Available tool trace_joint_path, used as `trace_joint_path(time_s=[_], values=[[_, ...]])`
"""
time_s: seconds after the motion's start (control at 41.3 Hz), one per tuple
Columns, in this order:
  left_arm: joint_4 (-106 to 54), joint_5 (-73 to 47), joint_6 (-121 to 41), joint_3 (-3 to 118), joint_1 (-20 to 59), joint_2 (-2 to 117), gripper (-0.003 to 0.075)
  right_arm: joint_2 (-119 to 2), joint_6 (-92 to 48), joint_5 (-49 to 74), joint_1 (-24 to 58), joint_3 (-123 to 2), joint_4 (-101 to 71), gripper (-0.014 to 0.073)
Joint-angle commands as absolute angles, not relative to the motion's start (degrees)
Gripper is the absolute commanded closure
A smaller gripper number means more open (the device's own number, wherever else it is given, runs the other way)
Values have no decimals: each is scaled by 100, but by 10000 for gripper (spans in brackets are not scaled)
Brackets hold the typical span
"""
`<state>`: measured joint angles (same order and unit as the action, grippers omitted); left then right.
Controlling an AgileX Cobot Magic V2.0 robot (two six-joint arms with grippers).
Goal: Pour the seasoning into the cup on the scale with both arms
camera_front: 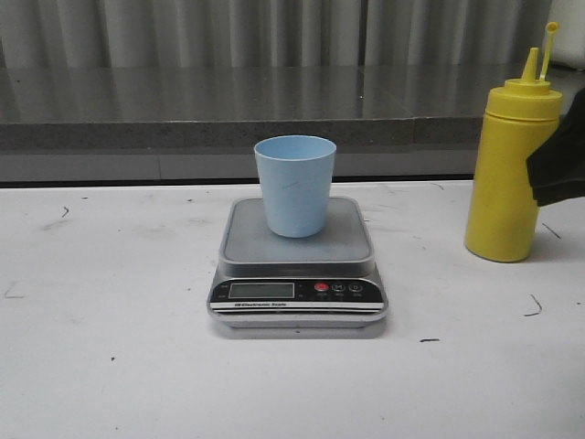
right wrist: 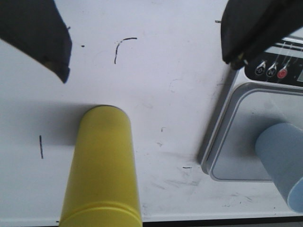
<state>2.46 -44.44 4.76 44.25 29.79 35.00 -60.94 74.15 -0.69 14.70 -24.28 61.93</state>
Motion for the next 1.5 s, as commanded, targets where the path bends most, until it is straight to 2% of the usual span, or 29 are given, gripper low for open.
trace_joint_path(time_s=[0.0,0.194,0.388,0.702,0.775,0.945,1.042,1.308,1.478], values=[[218,-4064,544,4576,2981,3504,374,-5981,7658,270,1701,-2721,6589,-60],[218,-4064,544,4576,2981,3504,374,-5981,7636,585,2188,-2803,6673,-60],[218,-4064,544,4576,2981,3504,374,-5981,7636,1038,2204,-2803,7117,-60],[218,-4064,544,4576,2981,3504,374,-5981,7156,726,2199,-2803,7219,-60],[218,-4064,544,4576,2981,3504,374,-5981,6289,650,2193,-2803,6393,-60],[218,-4064,544,4576,2981,3504,374,-5938,2278,908,2193,-2795,2968,-60],[218,-4064,544,4576,2981,3504,374,-5756,904,1063,2193,-2795,1460,-60],[218,-4064,544,4576,2981,3504,374,-4449,685,1071,2153,-2795,918,-60],[218,-4064,544,4576,2981,3504,374,-3781,685,1460,1718,-2795,829,-60]])
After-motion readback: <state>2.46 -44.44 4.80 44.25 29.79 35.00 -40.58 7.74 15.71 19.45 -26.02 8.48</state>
